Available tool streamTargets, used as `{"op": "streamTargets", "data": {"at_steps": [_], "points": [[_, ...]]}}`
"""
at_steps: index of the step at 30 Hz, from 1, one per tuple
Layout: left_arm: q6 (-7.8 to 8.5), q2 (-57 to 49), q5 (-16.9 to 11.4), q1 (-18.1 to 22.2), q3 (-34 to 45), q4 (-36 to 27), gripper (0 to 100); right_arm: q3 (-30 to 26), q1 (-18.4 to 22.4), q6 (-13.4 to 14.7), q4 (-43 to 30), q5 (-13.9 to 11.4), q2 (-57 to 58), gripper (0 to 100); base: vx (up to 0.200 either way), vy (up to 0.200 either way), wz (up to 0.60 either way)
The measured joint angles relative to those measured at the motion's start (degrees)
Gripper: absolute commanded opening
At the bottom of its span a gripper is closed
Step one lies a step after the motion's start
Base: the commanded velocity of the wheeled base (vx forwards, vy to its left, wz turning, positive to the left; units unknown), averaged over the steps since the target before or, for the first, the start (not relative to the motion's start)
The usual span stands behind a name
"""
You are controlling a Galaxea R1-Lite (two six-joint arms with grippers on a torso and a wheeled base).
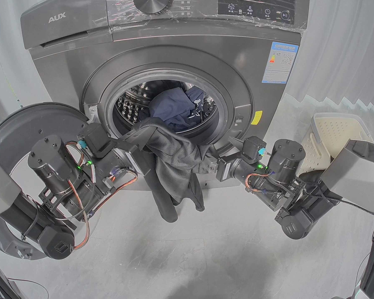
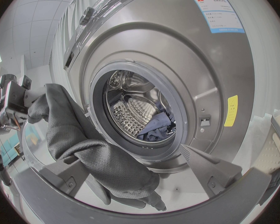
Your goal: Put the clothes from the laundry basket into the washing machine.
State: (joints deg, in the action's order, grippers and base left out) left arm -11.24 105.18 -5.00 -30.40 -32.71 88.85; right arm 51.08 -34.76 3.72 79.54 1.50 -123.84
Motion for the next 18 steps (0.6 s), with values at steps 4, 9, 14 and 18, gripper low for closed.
{"op": "streamTargets", "data": {"at_steps": [4,9,14,18], "points": [[0.07,0.0,0.0,0.1,0.0,0.0,0,-0.2,-0.6,0.1,0.4,-0.2,0.5,100,0.0,0.0,0.0],[0.09,0.2,0.0,0.3,0.0,0.0,0,-0.8,-2.4,0.2,0.6,-2.3,0.6,100,0.0,0.0,0.0],[0.09,0.2,0.0,0.3,0.0,0.0,0,-1.3,-4.5,0.5,2.0,-3.8,-0.2,100,0.0,0.0,0.0],[0.09,0.2,0.0,0.3,0.0,0.0,0,-1.2,-5.8,0.7,2.3,-4.8,-1.1,100,0.0,0.0,0.0]]}}
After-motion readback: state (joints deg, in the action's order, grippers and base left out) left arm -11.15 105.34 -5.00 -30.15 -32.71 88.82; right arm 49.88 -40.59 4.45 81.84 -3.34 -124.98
